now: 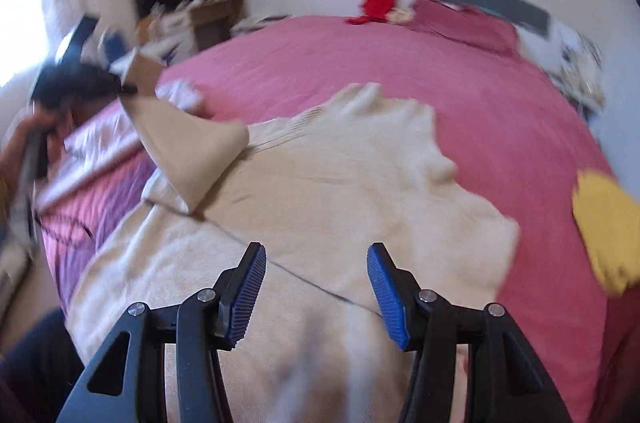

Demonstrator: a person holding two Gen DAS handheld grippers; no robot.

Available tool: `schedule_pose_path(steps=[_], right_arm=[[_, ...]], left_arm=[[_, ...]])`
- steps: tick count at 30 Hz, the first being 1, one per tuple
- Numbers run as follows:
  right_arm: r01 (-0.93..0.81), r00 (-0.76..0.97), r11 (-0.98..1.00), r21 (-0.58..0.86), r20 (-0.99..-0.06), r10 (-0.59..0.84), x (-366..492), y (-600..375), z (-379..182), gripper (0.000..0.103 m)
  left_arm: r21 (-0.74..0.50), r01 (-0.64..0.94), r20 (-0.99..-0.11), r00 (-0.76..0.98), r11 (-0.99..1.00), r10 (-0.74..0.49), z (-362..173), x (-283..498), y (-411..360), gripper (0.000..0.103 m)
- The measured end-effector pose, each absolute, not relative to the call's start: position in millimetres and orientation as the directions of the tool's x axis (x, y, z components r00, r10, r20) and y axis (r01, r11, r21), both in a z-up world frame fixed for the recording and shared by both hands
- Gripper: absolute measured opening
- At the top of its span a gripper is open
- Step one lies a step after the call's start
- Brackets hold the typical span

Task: Fold clothes
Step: 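Grasp the other sleeve cuff with the left gripper and lay it across the body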

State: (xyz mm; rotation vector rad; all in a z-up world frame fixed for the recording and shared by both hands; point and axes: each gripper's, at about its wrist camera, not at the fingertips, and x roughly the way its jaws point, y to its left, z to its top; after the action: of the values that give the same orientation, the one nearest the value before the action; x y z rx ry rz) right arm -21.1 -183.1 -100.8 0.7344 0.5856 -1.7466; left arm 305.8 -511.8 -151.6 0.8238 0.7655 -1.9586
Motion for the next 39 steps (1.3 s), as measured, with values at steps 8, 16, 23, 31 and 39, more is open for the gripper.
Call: schedule_pose_path(steps=[8,16,23,31,39], right_arm=[[0.977,-0.203,-0.068,-0.204,-0.764,-0.612,72,-283,-131,0.052],[0.936,-0.271,0.022,-0.351,-0.761,-0.589,111,-339,-157,0.052],[0.808,-0.416,0.095,-0.582,-0.677,-0.608,142,-335,-190,0.052],[0.598,-0.585,0.056,-0.800,-0.483,-0.651,157,-347,-215,0.049],[0.626,-0.612,0.069,-0.777,-0.544,-0.575,140,-377,-230,0.007]], left_arm=[[-0.261,0.962,-0.815,-0.267,-0.086,-0.514,-194,439,-636,0.007],[-0.621,0.781,-0.751,-0.616,-0.064,-0.238,-236,493,-670,0.041],[-0.722,0.676,-0.594,-0.713,-0.143,-0.373,-215,528,-661,0.079],[-0.662,0.687,-0.642,-0.726,-0.301,-0.245,-235,503,-599,0.080],[-0.722,0.637,-0.643,-0.762,-0.271,-0.080,-262,466,-544,0.080]])
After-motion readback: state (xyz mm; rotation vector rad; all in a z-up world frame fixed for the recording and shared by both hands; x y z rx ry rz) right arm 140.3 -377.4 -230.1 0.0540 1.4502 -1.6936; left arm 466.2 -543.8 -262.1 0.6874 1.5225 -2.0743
